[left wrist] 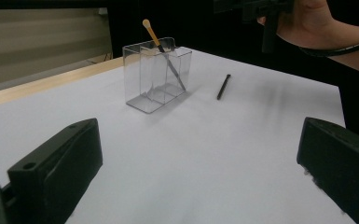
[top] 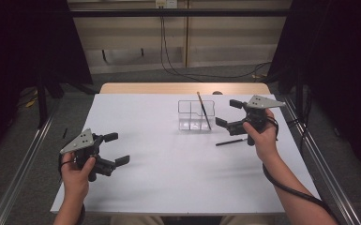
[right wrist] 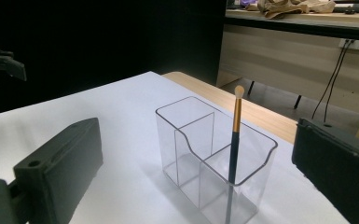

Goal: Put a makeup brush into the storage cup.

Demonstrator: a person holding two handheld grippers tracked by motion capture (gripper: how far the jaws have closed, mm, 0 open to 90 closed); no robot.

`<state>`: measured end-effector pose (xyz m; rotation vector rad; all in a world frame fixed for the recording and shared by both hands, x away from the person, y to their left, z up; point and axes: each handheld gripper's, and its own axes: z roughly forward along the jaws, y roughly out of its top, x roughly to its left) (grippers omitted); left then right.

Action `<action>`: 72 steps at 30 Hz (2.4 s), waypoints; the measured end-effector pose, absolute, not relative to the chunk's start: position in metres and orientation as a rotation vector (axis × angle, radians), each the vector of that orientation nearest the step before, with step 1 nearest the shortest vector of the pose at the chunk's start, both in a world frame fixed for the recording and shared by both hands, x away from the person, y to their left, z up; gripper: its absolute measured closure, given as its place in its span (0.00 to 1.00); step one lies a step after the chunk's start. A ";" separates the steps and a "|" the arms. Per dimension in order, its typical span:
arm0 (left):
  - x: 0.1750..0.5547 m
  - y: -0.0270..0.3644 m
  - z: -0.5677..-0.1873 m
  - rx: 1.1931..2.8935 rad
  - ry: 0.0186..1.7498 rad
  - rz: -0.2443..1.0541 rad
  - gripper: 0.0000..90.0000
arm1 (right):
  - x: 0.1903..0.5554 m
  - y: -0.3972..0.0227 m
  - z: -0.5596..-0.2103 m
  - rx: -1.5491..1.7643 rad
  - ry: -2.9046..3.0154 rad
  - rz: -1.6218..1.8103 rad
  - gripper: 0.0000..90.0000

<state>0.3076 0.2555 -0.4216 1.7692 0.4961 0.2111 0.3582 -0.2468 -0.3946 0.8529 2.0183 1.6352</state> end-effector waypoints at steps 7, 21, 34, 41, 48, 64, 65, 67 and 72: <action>0.307 0.257 -0.421 1.767 0.502 0.217 0.00 | 0.353 -0.251 -0.396 0.855 2.020 1.634 0.02; 0.308 0.258 -0.419 1.762 0.497 0.227 0.00 | 0.340 -0.261 -0.403 0.870 2.028 1.627 0.02; 0.308 0.256 -0.419 1.765 0.490 0.225 0.00 | 0.329 -0.266 -0.405 0.868 2.039 1.623 0.02; 0.307 0.255 -0.417 1.759 0.489 0.225 0.00 | 0.323 -0.271 -0.406 0.877 2.032 1.631 0.02; 0.308 0.253 -0.417 1.760 0.486 0.225 0.00 | 0.314 -0.280 -0.411 0.900 2.031 1.626 0.02; 0.307 0.254 -0.416 1.764 0.483 0.240 0.00 | 0.298 -0.297 -0.419 0.944 2.020 1.621 0.02; 0.307 0.254 -0.416 1.763 0.483 0.239 0.00 | 0.297 -0.298 -0.419 0.944 2.025 1.616 0.02; 0.307 0.254 -0.415 1.763 0.481 0.239 0.00 | 0.295 -0.300 -0.419 0.945 2.023 1.610 0.02; 0.307 0.253 -0.415 1.762 0.478 0.241 0.00 | 0.287 -0.306 -0.418 0.944 2.019 1.600 0.02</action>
